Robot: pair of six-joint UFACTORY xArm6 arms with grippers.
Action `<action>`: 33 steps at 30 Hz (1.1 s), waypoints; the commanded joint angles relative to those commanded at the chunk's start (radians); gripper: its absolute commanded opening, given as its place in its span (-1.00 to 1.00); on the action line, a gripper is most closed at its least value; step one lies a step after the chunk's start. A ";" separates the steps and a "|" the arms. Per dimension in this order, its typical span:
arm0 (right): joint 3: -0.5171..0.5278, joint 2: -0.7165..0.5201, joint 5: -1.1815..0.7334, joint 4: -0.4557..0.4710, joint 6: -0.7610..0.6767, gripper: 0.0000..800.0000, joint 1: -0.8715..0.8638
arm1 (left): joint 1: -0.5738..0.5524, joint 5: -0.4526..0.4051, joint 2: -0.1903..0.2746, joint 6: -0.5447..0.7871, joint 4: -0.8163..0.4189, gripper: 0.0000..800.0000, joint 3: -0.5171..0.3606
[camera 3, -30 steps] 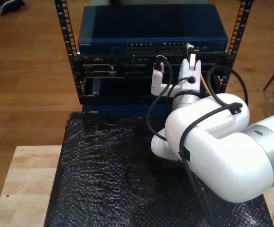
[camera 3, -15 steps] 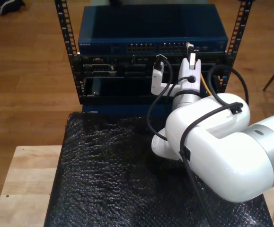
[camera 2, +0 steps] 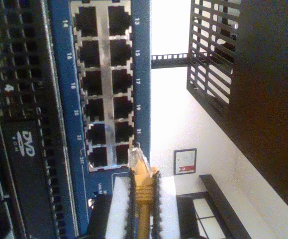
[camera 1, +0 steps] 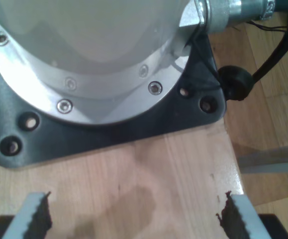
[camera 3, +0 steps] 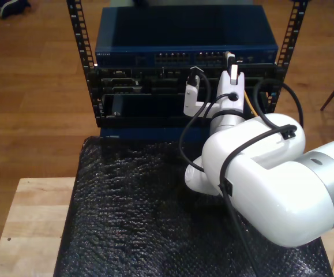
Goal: Grab the cable and plug it in
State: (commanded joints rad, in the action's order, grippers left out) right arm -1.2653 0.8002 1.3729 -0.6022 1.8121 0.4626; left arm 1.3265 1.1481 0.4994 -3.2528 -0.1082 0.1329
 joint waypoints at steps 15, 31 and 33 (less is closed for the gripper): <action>0.003 -0.009 -0.017 0.003 0.000 -1.00 0.002 | 0.000 0.000 -0.002 0.000 0.000 1.00 0.000; 0.077 -0.055 -0.017 0.002 -0.032 -1.00 0.005 | 0.000 0.000 -0.002 0.000 0.000 1.00 0.000; 0.075 -0.055 -0.018 0.002 -0.034 -1.00 0.003 | 0.000 0.000 0.000 0.000 0.000 1.00 0.000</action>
State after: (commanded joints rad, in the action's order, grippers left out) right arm -1.1901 0.7449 1.3545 -0.6007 1.7783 0.4657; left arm 1.3265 1.1481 0.4994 -3.2528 -0.1082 0.1329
